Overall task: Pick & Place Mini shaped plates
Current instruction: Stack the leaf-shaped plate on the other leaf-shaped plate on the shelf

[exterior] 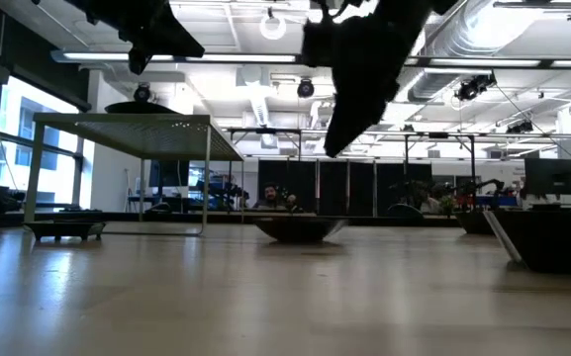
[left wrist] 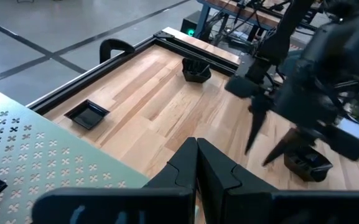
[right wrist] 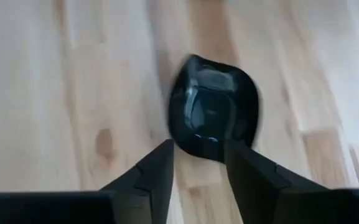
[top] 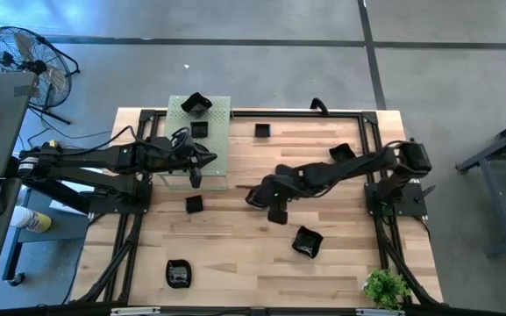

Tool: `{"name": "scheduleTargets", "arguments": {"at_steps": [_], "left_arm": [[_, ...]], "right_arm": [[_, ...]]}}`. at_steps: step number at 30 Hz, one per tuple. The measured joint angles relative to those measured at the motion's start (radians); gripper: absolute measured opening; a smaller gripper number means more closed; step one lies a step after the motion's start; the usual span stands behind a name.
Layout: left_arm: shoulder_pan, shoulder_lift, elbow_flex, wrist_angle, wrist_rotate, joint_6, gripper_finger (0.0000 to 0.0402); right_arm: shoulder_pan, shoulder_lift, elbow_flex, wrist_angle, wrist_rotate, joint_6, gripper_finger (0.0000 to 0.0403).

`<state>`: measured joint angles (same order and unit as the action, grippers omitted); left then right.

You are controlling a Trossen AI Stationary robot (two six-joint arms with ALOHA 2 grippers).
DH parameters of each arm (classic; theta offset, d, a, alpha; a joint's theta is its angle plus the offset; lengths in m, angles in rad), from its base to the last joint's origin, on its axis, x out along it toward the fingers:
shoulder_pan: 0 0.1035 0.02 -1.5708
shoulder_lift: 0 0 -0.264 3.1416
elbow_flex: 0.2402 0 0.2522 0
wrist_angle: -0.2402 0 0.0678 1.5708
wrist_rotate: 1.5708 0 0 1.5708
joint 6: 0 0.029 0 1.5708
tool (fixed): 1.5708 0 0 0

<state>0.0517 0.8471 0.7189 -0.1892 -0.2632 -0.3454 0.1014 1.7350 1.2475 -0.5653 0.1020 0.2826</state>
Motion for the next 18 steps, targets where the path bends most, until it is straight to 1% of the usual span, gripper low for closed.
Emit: {"name": "scheduleTargets", "arguments": {"at_steps": [4,9,11,13,16,18], "left_arm": [[0.000,0.000,0.000,0.000,0.000,0.000,0.0001],[0.000,0.000,0.000,0.000,0.003,0.000,0.0001],[0.000,0.000,0.000,0.000,0.004,0.000,0.0001],[0.000,0.000,0.000,0.000,0.004,0.000,0.0001],[0.000,0.000,0.000,0.000,0.003,0.000,0.0001],[0.000,0.000,0.000,0.000,0.003,0.000,0.0001]], "right_arm": [[-0.029,-0.057,-0.141,0.117,-0.007,0.131,0.0141],[-0.097,-0.089,-0.326,0.391,-0.107,0.280,0.0138],[-0.121,-0.086,-0.388,0.480,-0.117,0.325,0.0138],[-0.141,-0.086,-0.432,0.554,-0.113,0.360,0.0138],[-0.162,-0.088,-0.484,0.619,-0.114,0.391,0.0138],[-0.171,-0.082,-0.512,0.686,-0.151,0.393,0.0138]]}}
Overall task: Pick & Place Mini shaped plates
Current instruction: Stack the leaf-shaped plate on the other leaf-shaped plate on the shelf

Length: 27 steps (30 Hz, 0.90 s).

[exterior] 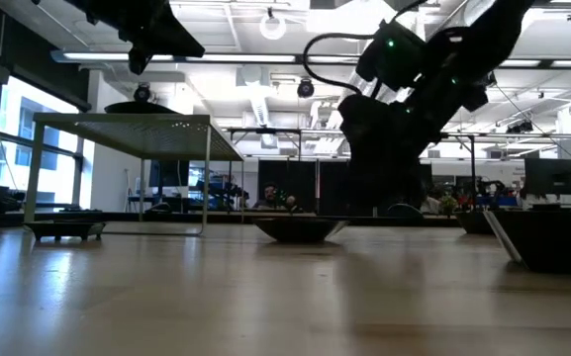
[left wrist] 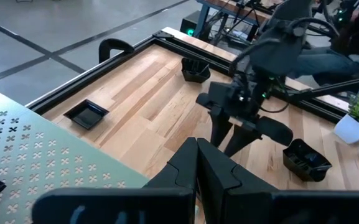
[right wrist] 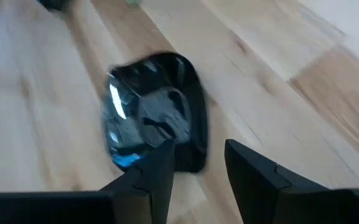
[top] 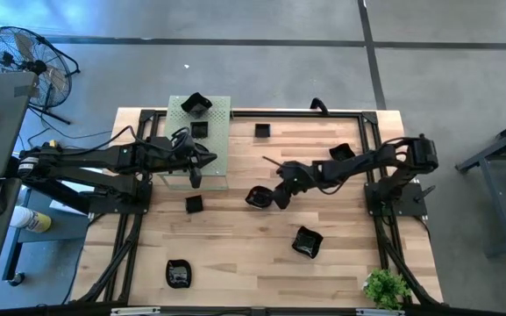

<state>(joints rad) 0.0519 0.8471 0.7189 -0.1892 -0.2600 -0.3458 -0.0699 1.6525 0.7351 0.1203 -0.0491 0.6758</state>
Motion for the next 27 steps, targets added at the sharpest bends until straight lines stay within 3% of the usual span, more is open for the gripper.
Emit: {"name": "scheduleTargets", "arguments": {"at_steps": [14,24,27], "left_arm": [[0.000,0.000,0.000,0.000,-0.001,0.000,0.0001],[0.000,0.000,0.000,0.001,-0.004,-0.003,0.0001],[0.000,0.000,0.000,0.001,-0.004,-0.005,0.0001]], "right_arm": [[-0.037,0.073,-0.015,0.067,-0.075,-0.003,0.0125],[-0.033,0.083,-0.015,0.088,-0.081,-0.004,0.0016],[-0.033,0.079,-0.015,0.090,-0.082,-0.009,0.0006]]}}
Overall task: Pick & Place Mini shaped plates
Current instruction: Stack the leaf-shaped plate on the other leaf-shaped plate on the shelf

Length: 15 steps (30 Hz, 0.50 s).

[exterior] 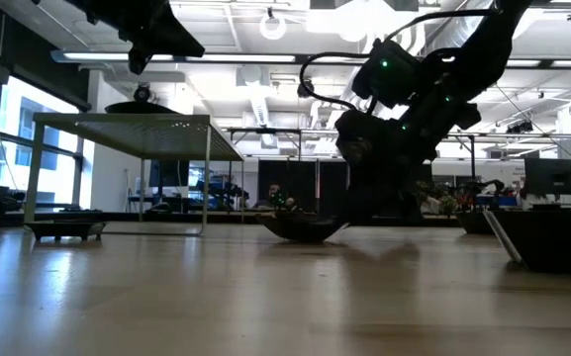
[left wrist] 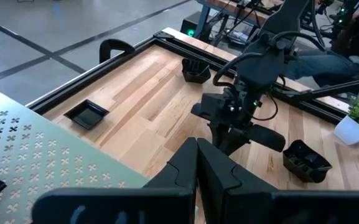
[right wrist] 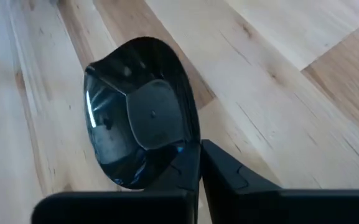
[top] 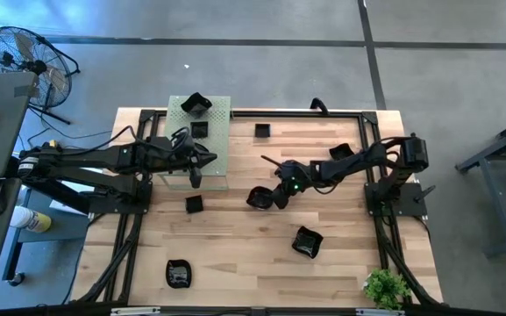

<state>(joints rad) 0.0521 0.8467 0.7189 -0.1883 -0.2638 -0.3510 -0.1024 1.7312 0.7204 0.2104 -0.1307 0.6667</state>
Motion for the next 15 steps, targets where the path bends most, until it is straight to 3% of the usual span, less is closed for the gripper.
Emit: {"name": "scheduleTargets", "arguments": {"at_steps": [5,11,15], "left_arm": [[0.000,0.000,0.013,-0.017,0.073,-0.056,0.0001],[-0.001,0.045,0.112,-0.175,0.126,-0.146,0.0001],[-0.001,0.115,0.202,-0.275,0.127,-0.189,0.0004]], "right_arm": [[0.000,-0.040,0.000,-0.006,-0.012,-0.001,0.0013],[0.004,-0.171,0.001,-0.027,0.018,-0.016,0.0003],[0.022,-0.268,0.059,-0.179,0.097,-0.070,0.0006]]}}
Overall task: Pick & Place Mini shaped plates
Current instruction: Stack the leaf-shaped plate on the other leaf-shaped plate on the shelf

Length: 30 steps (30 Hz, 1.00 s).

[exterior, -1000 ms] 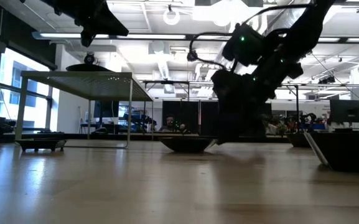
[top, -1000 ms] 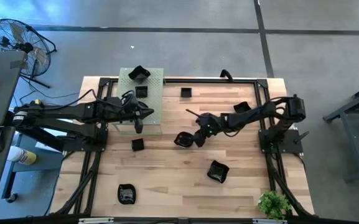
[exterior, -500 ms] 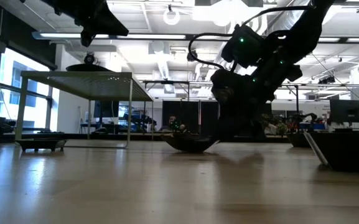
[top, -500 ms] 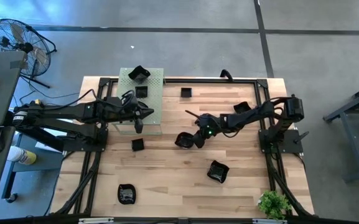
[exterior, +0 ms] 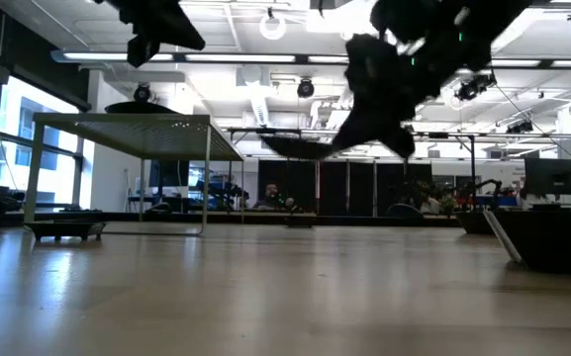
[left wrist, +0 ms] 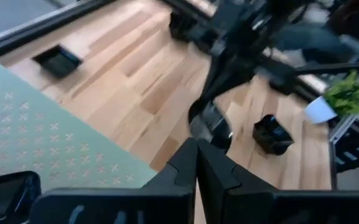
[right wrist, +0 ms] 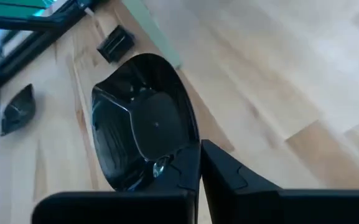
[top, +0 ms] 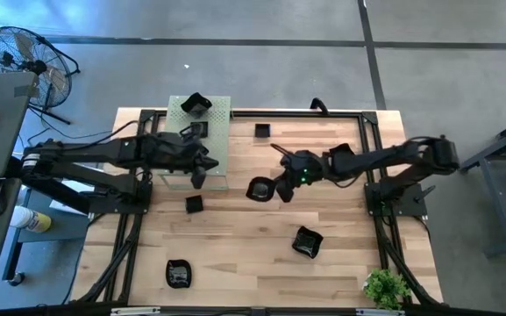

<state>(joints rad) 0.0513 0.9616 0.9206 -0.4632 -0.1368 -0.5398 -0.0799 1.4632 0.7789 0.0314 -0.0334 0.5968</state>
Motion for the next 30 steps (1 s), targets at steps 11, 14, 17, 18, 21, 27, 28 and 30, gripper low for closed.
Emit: {"name": "scheduleTargets", "arguments": {"at_steps": [11,14,17,18,21,27,28,30], "left_arm": [[0.000,0.247,0.251,-0.136,0.046,0.011,0.0107],[0.000,0.274,0.293,-0.140,0.049,0.027,0.0114],[0.000,0.287,0.315,-0.122,0.055,0.035,0.0114],[0.000,0.289,0.319,-0.118,0.056,0.035,0.0114],[0.000,0.291,0.331,-0.108,0.056,0.035,0.0114],[0.000,0.298,0.332,-0.048,0.056,0.007,0.0114],[0.000,0.301,0.332,-0.046,0.055,0.001,0.0114],[0.000,0.315,0.332,-0.051,0.056,-0.014,0.0114]], "right_arm": [[0.114,-0.031,0.403,-0.458,0.334,-0.243,0.0003],[0.132,-0.031,0.461,-0.482,0.398,-0.276,0.0003],[0.138,-0.030,0.498,-0.502,0.419,-0.310,0.0003],[0.138,-0.030,0.504,-0.499,0.423,-0.315,0.0003],[0.138,-0.030,0.510,-0.508,0.436,-0.319,0.0003],[0.138,-0.025,0.510,-0.496,0.435,-0.340,0.0003],[0.138,-0.024,0.510,-0.493,0.435,-0.345,0.0003],[0.140,-0.023,0.510,-0.480,0.433,-0.353,0.0003]]}}
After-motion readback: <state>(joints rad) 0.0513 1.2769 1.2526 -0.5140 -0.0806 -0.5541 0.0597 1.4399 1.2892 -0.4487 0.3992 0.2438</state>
